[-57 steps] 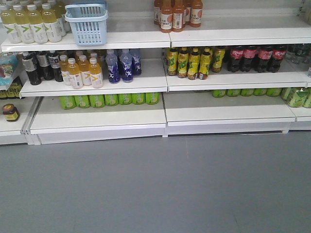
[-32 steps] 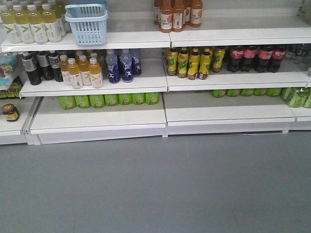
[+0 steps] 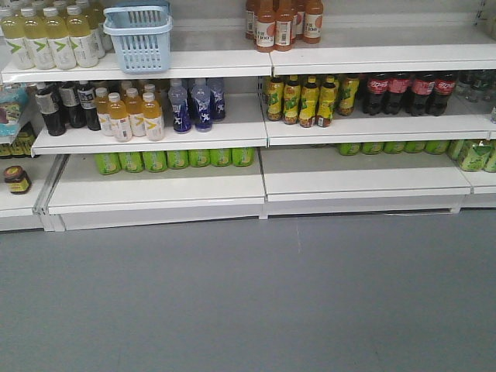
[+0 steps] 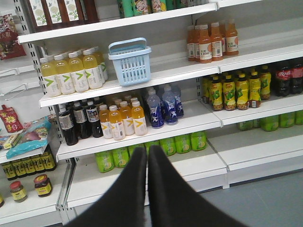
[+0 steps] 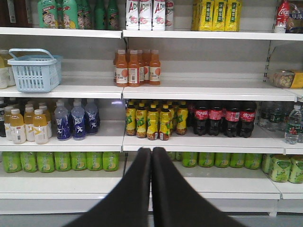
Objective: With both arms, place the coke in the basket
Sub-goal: 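Drive the base toward the shelf holding the light-blue basket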
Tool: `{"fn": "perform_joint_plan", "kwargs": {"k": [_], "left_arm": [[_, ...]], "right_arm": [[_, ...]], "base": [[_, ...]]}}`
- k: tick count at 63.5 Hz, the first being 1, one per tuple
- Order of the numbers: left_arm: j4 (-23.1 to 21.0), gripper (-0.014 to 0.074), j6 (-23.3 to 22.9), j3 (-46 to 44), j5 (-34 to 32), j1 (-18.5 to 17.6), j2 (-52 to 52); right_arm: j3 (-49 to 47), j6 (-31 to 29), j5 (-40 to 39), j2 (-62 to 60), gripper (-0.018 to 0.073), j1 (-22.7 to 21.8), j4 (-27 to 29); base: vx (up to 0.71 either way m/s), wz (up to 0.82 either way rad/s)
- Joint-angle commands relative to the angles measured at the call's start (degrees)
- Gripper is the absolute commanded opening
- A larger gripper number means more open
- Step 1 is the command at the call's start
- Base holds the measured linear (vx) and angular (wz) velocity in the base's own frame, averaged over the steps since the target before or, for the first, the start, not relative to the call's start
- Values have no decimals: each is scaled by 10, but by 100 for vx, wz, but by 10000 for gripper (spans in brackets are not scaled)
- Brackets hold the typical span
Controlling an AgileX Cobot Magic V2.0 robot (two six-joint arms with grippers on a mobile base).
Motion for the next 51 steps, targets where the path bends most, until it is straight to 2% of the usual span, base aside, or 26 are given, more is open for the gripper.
{"fn": "perform_joint_plan", "kwargs": {"k": [1, 51], "left_arm": [[0, -6, -2, -19, -47, 1, -12], [0, -6, -2, -19, -47, 1, -12]], "right_arm": [[5, -2, -41, -7, -10, -3, -2], [5, -2, -41, -7, -10, -3, -2]], "base": [[0, 0], [4, -2]]}}
